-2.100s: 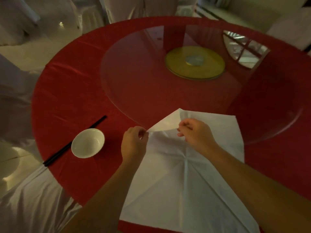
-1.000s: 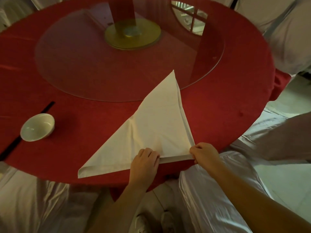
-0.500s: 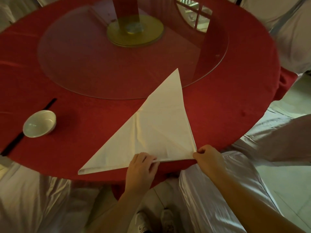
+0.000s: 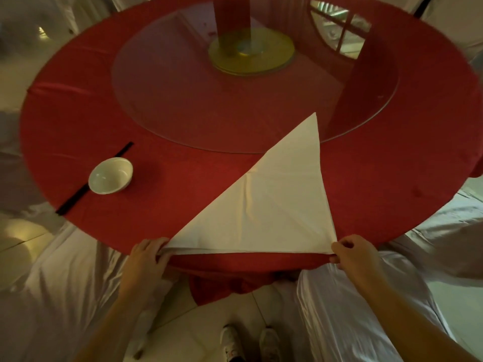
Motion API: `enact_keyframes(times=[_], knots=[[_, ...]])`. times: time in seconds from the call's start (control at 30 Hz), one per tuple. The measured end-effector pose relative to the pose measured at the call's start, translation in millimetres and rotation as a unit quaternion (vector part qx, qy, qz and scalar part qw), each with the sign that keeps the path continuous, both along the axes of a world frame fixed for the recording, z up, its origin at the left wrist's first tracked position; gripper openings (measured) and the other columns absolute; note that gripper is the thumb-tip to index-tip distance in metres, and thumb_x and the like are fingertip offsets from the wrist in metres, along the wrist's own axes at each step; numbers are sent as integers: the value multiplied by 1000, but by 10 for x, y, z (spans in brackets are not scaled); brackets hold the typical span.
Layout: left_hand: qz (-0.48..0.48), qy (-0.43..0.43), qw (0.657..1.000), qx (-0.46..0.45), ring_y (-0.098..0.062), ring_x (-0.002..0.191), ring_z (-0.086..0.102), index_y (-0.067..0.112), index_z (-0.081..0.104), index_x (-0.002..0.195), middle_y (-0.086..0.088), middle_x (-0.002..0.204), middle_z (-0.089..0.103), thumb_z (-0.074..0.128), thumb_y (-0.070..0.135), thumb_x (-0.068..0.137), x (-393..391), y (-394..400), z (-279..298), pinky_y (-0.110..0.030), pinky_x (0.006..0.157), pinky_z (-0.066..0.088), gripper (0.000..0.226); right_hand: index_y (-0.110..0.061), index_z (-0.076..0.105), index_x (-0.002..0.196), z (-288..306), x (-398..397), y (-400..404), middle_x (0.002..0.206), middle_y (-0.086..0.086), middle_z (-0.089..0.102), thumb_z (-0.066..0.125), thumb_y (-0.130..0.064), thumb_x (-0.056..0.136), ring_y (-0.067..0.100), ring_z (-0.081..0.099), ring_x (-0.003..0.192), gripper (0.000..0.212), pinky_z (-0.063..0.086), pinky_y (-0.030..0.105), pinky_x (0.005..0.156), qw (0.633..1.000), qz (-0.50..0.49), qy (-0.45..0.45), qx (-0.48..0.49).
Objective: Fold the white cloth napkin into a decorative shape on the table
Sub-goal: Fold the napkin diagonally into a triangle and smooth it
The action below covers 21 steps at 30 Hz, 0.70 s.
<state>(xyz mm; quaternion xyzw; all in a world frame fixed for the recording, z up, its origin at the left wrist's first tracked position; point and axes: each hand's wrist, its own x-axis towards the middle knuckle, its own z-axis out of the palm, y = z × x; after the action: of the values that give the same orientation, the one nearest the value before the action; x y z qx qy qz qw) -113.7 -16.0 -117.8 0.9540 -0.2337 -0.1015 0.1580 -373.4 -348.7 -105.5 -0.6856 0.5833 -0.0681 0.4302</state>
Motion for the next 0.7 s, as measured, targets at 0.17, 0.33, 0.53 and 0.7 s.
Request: enact_keyframes(times=[0.17, 0.33, 0.53, 0.7], knots=[[54, 0, 992, -112, -22, 92, 56, 17, 64, 99, -8, 103, 64, 59, 11, 90, 2, 79, -44, -34, 79, 42, 12, -1, 65, 89, 25, -80, 35, 71, 17, 68, 58, -3, 86, 25, 66, 64, 7, 54, 37, 58, 986, -97, -95, 101], [77, -14, 983, -167, -15, 90, 51, 16, 65, 94, -5, 102, 60, 58, 3, 88, 272, 82, -13, -32, 79, 39, 16, 8, 61, 88, 64, -131, 304, 62, 17, 64, 56, 5, 86, 14, 60, 49, 7, 48, 22, 42, 946, -170, -158, 228], [31, -57, 991, -121, -17, 85, 51, 13, 68, 90, -8, 98, 62, 58, -1, 85, 821, 140, 21, -33, 74, 41, 18, 7, 59, 67, 15, 15, 1002, 44, 15, 57, 54, 9, 83, 16, 53, 34, 17, 40, 18, 31, 906, -230, -118, 335], [66, -49, 994, -72, -29, 95, 55, 9, 68, 96, -12, 106, 60, 50, 0, 88, 1078, 121, 9, -40, 79, 44, 21, 8, 54, 70, -73, 190, 1450, 49, 20, 58, 51, 3, 82, 29, 49, 46, 13, 37, 25, 38, 887, -224, -64, 399]])
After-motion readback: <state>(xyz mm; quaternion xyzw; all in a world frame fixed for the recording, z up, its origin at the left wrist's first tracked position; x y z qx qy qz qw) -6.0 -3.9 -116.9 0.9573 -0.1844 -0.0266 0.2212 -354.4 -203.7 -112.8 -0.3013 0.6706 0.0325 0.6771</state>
